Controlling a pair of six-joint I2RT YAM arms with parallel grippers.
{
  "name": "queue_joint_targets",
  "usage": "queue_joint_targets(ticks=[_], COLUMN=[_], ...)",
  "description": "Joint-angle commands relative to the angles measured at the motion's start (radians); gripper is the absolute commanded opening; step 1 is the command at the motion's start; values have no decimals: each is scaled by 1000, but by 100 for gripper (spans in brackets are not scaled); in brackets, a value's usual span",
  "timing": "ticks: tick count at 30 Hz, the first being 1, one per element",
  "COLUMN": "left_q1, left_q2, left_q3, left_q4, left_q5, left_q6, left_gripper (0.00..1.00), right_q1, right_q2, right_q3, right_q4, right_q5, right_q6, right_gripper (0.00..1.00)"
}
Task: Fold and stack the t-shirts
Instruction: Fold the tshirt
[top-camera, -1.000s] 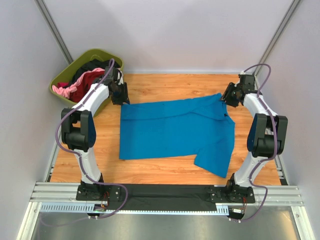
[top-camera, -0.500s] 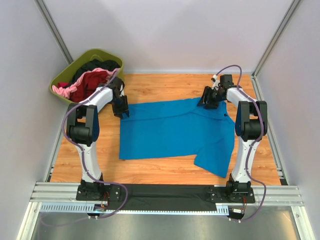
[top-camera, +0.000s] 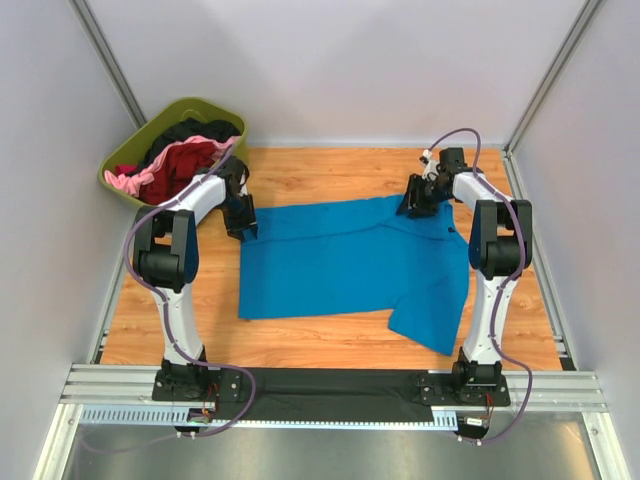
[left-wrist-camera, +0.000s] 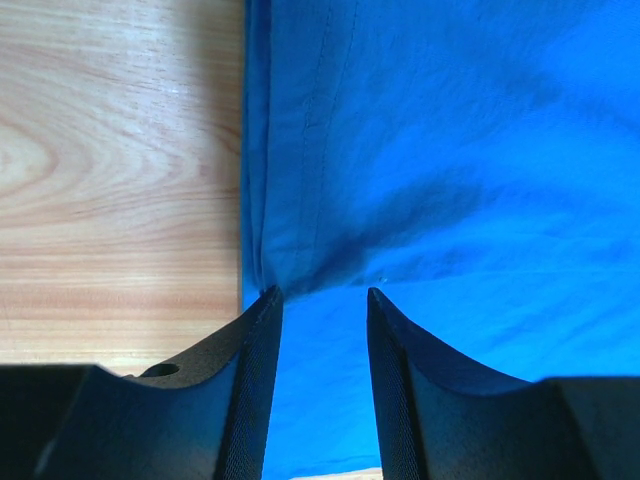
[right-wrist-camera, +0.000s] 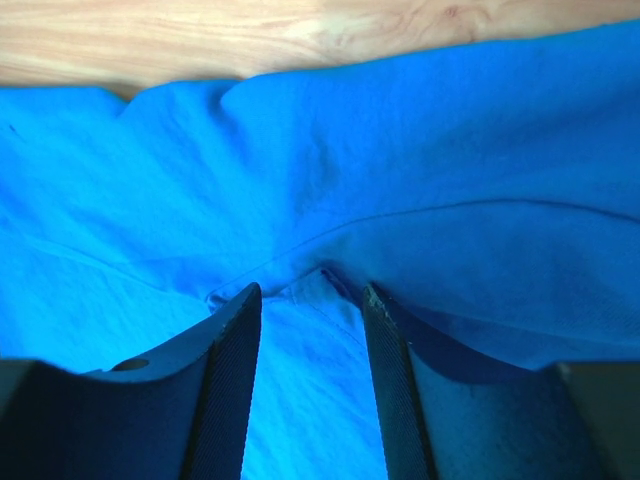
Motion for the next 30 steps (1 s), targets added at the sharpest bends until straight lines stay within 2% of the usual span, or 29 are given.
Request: queue_joint_targets(ticks=[1,3,4,9,13,20,24,30], left_q1=[-4,-4,-4,-4,-4,-4,-4,-4], left_q2=[-46,-49,-49,-40,-34,-52,-58,-74], left_q3=[0,-11,-12,-14,-9,18,41,80], left_q4=[-20,-13,-13,-21,-53,-116,-165,-188], left_q5=[8,14,14,11,-42,-131,-207,-176], left_q6=[-15,-12,-12,-6,-1,-3,-11,-17], left_gripper=[46,46,45,42,40,39,41,43], right_q1=[-3,-1,-1,34,37,48,49,60], right_q2=[-3,-10,-12,-21,-61,-226,-289,-346], right_q3=[26,20,19,0,-29,-194,-282,-374], right_q4=[-12,-10,-10,-1,-2,1,13,59], right_q5=[-1,3,2,12,28,182,174,170], right_q6=[-29,-29,-29,-26,-30,-16,19,82], right_gripper=[46,42,37,22,0,0,1,3])
